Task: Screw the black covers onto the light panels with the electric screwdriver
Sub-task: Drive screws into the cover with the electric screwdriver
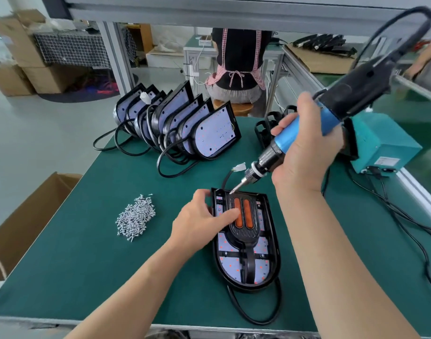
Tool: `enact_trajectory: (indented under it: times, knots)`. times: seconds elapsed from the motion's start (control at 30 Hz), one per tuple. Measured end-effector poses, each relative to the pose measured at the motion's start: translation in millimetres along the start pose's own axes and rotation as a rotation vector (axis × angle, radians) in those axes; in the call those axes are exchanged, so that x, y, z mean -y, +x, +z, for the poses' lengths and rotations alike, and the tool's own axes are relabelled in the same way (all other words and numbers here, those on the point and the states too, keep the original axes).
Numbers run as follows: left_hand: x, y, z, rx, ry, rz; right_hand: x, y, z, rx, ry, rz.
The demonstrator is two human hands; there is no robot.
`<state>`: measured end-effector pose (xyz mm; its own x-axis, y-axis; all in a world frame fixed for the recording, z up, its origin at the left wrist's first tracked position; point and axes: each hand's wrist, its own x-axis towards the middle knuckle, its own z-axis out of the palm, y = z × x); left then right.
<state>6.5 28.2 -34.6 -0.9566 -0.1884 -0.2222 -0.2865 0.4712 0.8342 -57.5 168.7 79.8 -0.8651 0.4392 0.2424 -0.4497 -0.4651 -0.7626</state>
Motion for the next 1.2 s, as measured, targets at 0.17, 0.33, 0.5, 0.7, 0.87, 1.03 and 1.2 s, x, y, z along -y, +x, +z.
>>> enact_trajectory:
  times: [0.17, 0.33, 0.5, 0.7, 0.87, 1.03, 1.2]
  knots:
    - [9.0, 8.2, -2.9, 0.059, -0.101, 0.040, -28.5, 4.9, 12.2, 0.109, -0.074, 0.001]
    - [13.0, 14.9, -0.7, 0.074, -0.177, 0.059, -47.4, 4.2, 18.2, 0.171, -0.105, 0.000]
    - [13.5, 16.3, 1.2, 0.053, -0.159, 0.066, -53.4, 2.3, 21.8, 0.199, -0.120, -0.012]
    - [11.9, 14.9, 0.8, 0.046, -0.151, 0.079, -53.2, 1.5, 19.9, 0.202, -0.120, -0.013]
    - [10.2, 14.3, 1.1, 0.026, -0.141, 0.071, -51.7, -0.2, 20.6, 0.207, -0.122, -0.016]
    - [10.4, 13.9, 1.3, 0.029, -0.152, 0.071, -52.7, -2.5, 20.9, 0.223, -0.107, 0.004]
    - [12.9, 15.1, 1.9, 0.030, -0.175, 0.072, -54.0, -2.6, 21.4, 0.251, -0.133, 0.011]
